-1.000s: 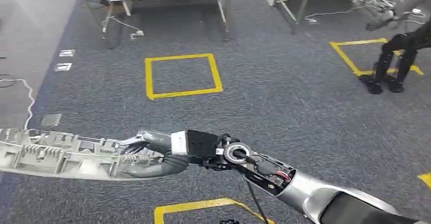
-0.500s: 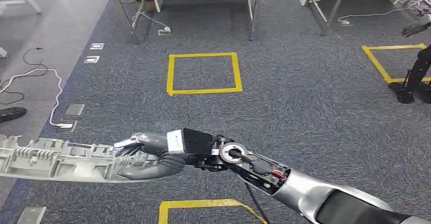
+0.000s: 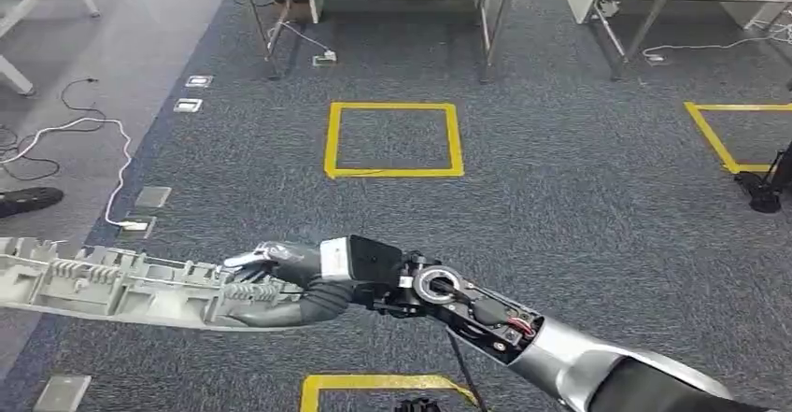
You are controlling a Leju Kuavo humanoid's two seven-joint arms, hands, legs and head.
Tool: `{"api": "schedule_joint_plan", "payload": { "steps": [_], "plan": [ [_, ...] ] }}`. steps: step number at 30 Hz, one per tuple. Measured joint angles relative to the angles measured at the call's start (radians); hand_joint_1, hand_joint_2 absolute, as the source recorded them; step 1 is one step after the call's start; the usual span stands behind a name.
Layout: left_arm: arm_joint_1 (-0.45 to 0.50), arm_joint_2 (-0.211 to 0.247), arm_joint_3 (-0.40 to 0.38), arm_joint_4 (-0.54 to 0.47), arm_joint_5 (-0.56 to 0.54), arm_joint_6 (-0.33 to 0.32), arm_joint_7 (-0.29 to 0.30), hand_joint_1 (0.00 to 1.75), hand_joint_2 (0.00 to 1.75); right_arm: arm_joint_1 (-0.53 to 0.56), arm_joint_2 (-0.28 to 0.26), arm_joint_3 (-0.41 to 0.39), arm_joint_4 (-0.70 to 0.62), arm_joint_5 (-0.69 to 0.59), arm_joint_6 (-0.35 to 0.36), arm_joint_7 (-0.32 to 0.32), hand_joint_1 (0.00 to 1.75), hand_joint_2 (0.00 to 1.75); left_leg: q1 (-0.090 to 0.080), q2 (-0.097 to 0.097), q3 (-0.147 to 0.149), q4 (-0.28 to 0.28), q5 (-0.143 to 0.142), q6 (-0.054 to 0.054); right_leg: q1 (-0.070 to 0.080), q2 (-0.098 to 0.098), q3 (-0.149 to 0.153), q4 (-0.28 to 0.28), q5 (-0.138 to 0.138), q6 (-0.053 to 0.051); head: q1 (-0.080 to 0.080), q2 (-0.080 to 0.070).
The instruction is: Take the parts from the cabinet and place them on the table.
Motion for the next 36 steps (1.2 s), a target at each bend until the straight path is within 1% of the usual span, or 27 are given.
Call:
{"api": "schedule_joint_plan", "payload": {
  "steps": [2,3,5,8,10,11,13,14,15,16,17,19,20,21,22,23,25,26,27,29,30,31,32,33,34,35,36],
  "plan": [
    [0.001,0.000,0.000,0.000,-0.002,0.000,0.000,0.00,1.75,0.000,0.000,-0.001,0.000,0.000,-0.002,0.000,1.75,1.75,-0.002,-0.003,0.035,0.000,-0.023,-0.004,0.004,0.002,0.055,-0.165,0.096,-0.014,0.005,0.000],
    [0.006,-0.004,0.000,0.000,-0.005,-0.001,0.000,0.00,1.75,0.000,-0.001,-0.002,0.001,0.000,-0.003,0.000,1.75,1.75,0.000,-0.004,0.038,-0.002,-0.033,-0.005,0.010,0.003,0.069,-0.242,0.170,-0.026,0.007,0.000],
    [0.001,-0.004,0.000,0.000,-0.008,-0.001,0.000,0.00,1.75,0.006,-0.002,-0.003,0.000,0.002,-0.006,0.002,1.75,1.75,-0.002,-0.009,0.046,0.000,-0.048,-0.019,0.019,0.002,0.079,-0.276,0.134,-0.031,-0.001,0.000],
    [0.000,0.000,0.000,0.000,-0.008,-0.001,0.000,0.00,1.75,0.004,0.000,-0.005,-0.005,0.001,-0.006,0.002,1.75,1.75,-0.001,-0.008,0.062,0.032,-0.039,-0.032,0.012,0.005,0.120,-0.294,0.124,-0.051,0.000,0.000],
    [-0.004,-0.002,0.000,0.000,-0.010,-0.002,0.000,0.00,1.75,0.004,0.000,-0.007,-0.008,0.002,-0.008,0.003,1.75,1.75,0.003,0.002,-0.025,0.172,-0.005,-0.043,0.008,0.003,0.157,-0.304,0.103,-0.056,-0.013,0.000],
    [-0.004,-0.002,0.000,0.000,-0.011,-0.002,0.000,0.00,1.75,0.004,0.000,-0.008,-0.008,0.002,-0.011,0.003,1.75,1.75,0.006,0.004,-0.082,0.242,-0.013,-0.049,0.008,0.002,0.171,-0.306,0.092,-0.058,-0.019,0.000],
    [-0.001,0.000,0.000,0.000,-0.011,-0.002,0.000,0.00,1.75,0.006,0.000,-0.008,-0.008,0.002,-0.012,0.005,1.75,1.75,0.012,0.007,-0.182,0.323,-0.100,-0.063,0.005,0.004,0.210,-0.310,0.059,-0.057,-0.020,0.000],
    [0.001,0.000,0.000,0.000,-0.011,-0.002,0.001,0.00,1.75,0.006,0.000,-0.008,-0.008,0.002,-0.013,0.006,1.75,1.75,0.013,0.008,-0.209,0.320,-0.141,-0.065,0.002,0.006,0.233,-0.310,0.042,-0.055,-0.021,0.000],
    [0.003,0.002,0.000,0.000,-0.011,-0.002,0.002,0.00,1.75,0.007,0.000,-0.008,-0.008,0.002,-0.014,0.006,1.75,1.75,0.014,0.009,-0.224,0.289,-0.155,-0.067,-0.002,0.009,0.258,-0.310,0.023,-0.052,-0.023,0.000],
    [0.008,0.003,0.000,0.000,-0.011,-0.002,0.002,0.00,1.75,0.008,0.000,-0.008,-0.008,0.002,-0.015,0.007,1.75,1.75,0.014,0.010,-0.228,0.233,-0.147,-0.068,-0.007,0.011,0.286,-0.310,0.001,-0.048,-0.026,0.000],
    [0.010,0.005,0.000,0.000,-0.011,-0.002,0.002,0.00,1.75,0.009,0.000,-0.008,-0.008,0.002,-0.016,0.008,1.75,1.75,0.015,0.012,-0.226,0.167,-0.098,-0.068,-0.012,0.011,0.314,-0.311,-0.021,-0.042,-0.029,0.000],
    [0.021,0.004,0.000,0.000,-0.011,-0.002,0.002,0.00,1.75,0.012,-0.002,-0.009,-0.006,0.001,-0.017,0.007,1.75,1.75,0.015,0.036,-0.235,0.034,0.162,-0.063,-0.010,0.008,0.346,-0.307,-0.067,-0.031,-0.049,0.000],
    [0.017,0.006,0.000,0.000,-0.011,-0.002,0.002,0.00,1.75,0.015,-0.002,-0.008,-0.006,0.001,-0.018,0.008,1.75,1.75,0.012,0.049,-0.221,0.051,0.165,-0.054,-0.002,0.013,0.354,-0.321,-0.085,-0.022,-0.052,0.000],
    [0.013,0.008,0.000,0.000,-0.011,-0.002,0.002,0.00,1.75,0.016,-0.001,-0.009,-0.008,0.002,-0.017,0.011,1.75,1.75,0.010,0.042,-0.216,0.059,0.146,-0.043,-0.002,0.008,0.388,-0.343,-0.099,-0.017,-0.037,0.000],
    [0.009,0.006,0.000,0.000,-0.011,-0.002,0.003,0.00,1.75,0.014,-0.001,-0.010,-0.010,0.002,-0.018,0.010,1.75,1.75,0.015,0.043,-0.209,0.055,0.130,-0.033,0.000,0.008,0.410,-0.335,-0.079,-0.007,-0.038,0.000],
    [0.004,0.004,0.000,0.000,-0.011,-0.002,0.004,0.00,1.75,0.005,0.001,-0.010,-0.015,0.002,-0.017,0.008,1.75,1.75,0.015,0.038,-0.192,0.055,0.122,-0.025,-0.002,0.008,0.398,-0.300,-0.061,-0.002,-0.038,0.000],
    [0.005,0.004,0.000,0.000,-0.011,-0.002,0.004,0.00,1.75,0.005,0.002,-0.010,-0.016,0.001,-0.017,0.008,1.75,1.75,0.017,0.029,-0.149,0.043,0.095,-0.010,-0.003,0.007,0.290,-0.127,-0.005,-0.003,-0.020,0.000],
    [0.006,0.004,0.000,0.000,-0.010,-0.002,0.004,0.00,1.75,0.008,0.002,-0.010,-0.016,0.001,-0.017,0.008,1.75,1.75,0.015,0.027,-0.129,0.035,0.083,-0.005,-0.002,0.007,0.240,-0.063,-0.015,-0.004,-0.011,0.000],
    [0.007,0.004,0.000,0.000,-0.009,-0.002,0.004,0.00,1.75,0.014,0.000,-0.010,-0.015,0.001,-0.017,0.009,1.75,1.75,0.012,0.022,-0.096,0.023,0.064,-0.002,0.000,0.007,0.176,-0.007,-0.061,-0.007,-0.005,0.000],
    [0.009,0.004,0.000,0.000,-0.008,-0.002,0.004,0.00,1.75,0.018,-0.002,-0.010,-0.015,0.001,-0.017,0.009,1.75,1.75,0.006,0.011,-0.029,-0.001,0.030,0.001,0.002,0.008,0.094,0.005,-0.173,-0.012,0.009,0.000],
    [0.011,0.005,0.000,0.000,-0.008,-0.001,0.004,0.00,1.75,0.018,-0.002,-0.010,-0.015,0.001,-0.017,0.009,1.75,1.75,0.003,0.006,0.010,-0.012,0.009,0.003,0.002,0.008,0.066,-0.022,-0.207,-0.014,0.010,0.000],
    [0.013,0.005,0.000,0.000,-0.008,-0.001,0.004,0.00,1.75,0.018,-0.003,-0.010,-0.015,0.001,-0.017,0.010,1.75,1.75,-0.001,0.002,0.050,-0.022,-0.012,0.004,0.003,0.008,0.048,-0.072,-0.205,-0.018,0.012,0.000],
    [0.013,0.005,0.000,0.000,-0.008,-0.001,0.004,0.00,1.75,0.019,-0.003,-0.010,-0.014,0.000,-0.017,0.011,1.75,1.75,-0.004,-0.001,0.087,-0.028,-0.033,0.004,0.006,0.008,0.037,-0.135,-0.146,-0.024,0.013,0.000],
    [0.015,0.005,0.000,0.000,-0.008,-0.001,0.004,0.00,1.75,0.021,-0.005,-0.010,-0.013,-0.002,-0.017,0.013,1.75,1.75,-0.005,0.000,0.121,-0.036,-0.057,0.005,0.012,0.004,0.030,-0.217,-0.001,-0.039,0.015,0.000],
    [0.020,0.002,0.000,0.000,-0.008,-0.001,0.004,0.00,1.75,0.027,-0.011,-0.010,-0.009,-0.002,-0.016,0.014,1.75,1.75,-0.005,-0.001,0.146,-0.038,-0.077,0.005,0.021,-0.007,0.019,-0.295,0.195,-0.048,0.013,0.000],
    [0.018,0.002,0.000,0.000,-0.010,-0.001,0.004,0.00,1.75,0.029,-0.014,-0.009,-0.006,-0.005,-0.016,0.014,1.75,1.75,-0.006,-0.016,0.167,-0.044,-0.095,-0.005,0.030,-0.008,0.029,-0.303,0.221,-0.050,0.001,0.000],
    [0.012,0.002,0.000,0.000,-0.011,-0.001,0.004,0.00,1.75,0.032,-0.014,-0.010,-0.005,-0.003,-0.015,0.017,1.75,1.75,-0.003,-0.013,0.207,-0.073,-0.113,-0.011,0.040,0.003,0.074,-0.304,0.212,-0.050,-0.005,0.000]
  ]
}}
